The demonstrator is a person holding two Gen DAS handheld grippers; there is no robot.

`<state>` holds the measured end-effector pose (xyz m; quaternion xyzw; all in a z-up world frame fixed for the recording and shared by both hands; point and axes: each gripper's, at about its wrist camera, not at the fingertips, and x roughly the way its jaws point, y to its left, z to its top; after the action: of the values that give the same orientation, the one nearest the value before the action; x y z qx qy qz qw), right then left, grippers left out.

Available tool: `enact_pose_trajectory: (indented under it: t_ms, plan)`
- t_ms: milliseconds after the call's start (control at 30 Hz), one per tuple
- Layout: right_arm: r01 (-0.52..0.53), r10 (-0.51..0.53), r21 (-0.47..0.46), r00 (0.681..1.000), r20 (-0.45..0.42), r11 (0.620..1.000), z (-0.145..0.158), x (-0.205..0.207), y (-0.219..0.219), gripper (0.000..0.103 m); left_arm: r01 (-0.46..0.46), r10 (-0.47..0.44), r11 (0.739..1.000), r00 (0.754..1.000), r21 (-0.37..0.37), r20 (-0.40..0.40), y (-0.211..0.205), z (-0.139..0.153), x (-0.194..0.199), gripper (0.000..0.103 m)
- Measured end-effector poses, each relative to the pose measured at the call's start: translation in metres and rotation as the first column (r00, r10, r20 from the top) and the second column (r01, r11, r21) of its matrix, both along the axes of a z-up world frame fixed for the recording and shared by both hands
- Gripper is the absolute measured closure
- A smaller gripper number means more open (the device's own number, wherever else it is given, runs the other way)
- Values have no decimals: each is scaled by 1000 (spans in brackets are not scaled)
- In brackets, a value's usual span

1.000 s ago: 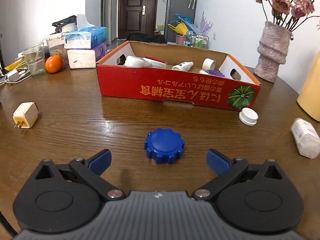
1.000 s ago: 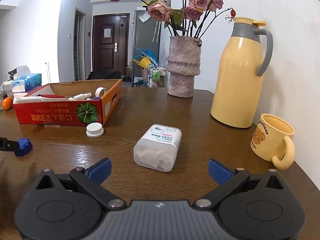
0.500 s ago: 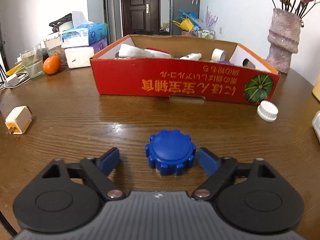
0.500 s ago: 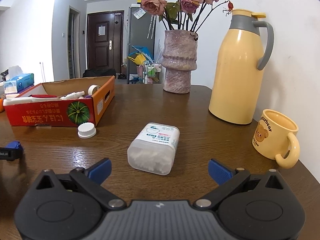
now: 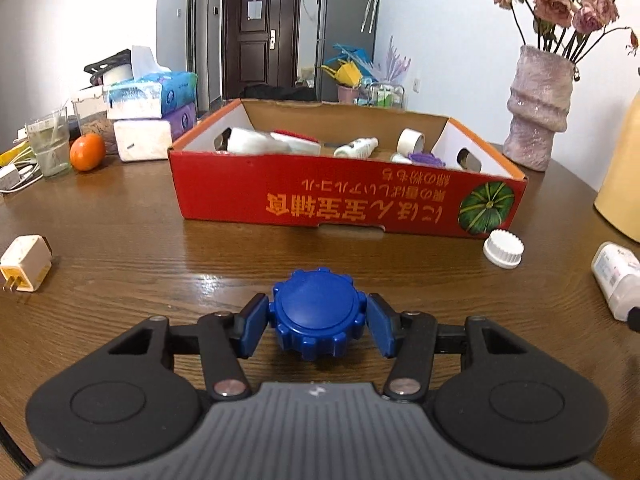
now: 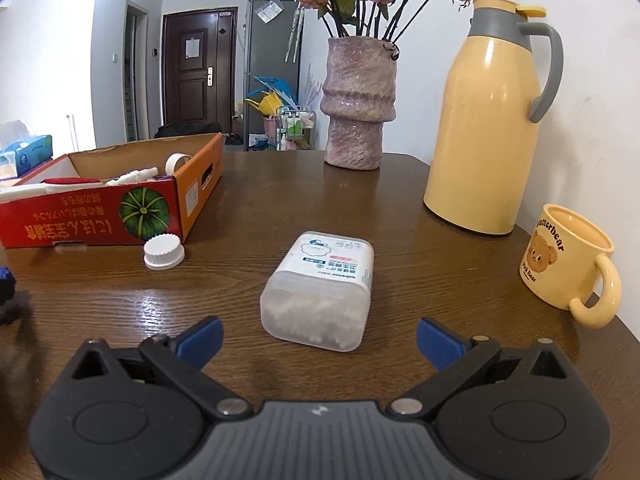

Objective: Organize rigid objects
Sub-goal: 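Grasp the blue cap with the left tool while the right tool grasps the white pill container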

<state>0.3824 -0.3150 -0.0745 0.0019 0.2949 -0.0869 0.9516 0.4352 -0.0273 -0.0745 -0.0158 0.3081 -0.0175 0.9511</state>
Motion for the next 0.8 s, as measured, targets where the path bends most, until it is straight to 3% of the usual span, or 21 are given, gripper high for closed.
enact_pose_trajectory:
  t_ms: [667, 800]
  plan:
    - [92, -93, -14, 994, -59, 996, -8, 57, 7, 0, -16, 20, 999, 997, -43, 76, 27, 19, -11, 49]
    - [117, -118, -17, 990, -75, 993, -13, 71, 4, 9, -26, 30, 999, 996, -48, 78, 32, 19, -10, 49]
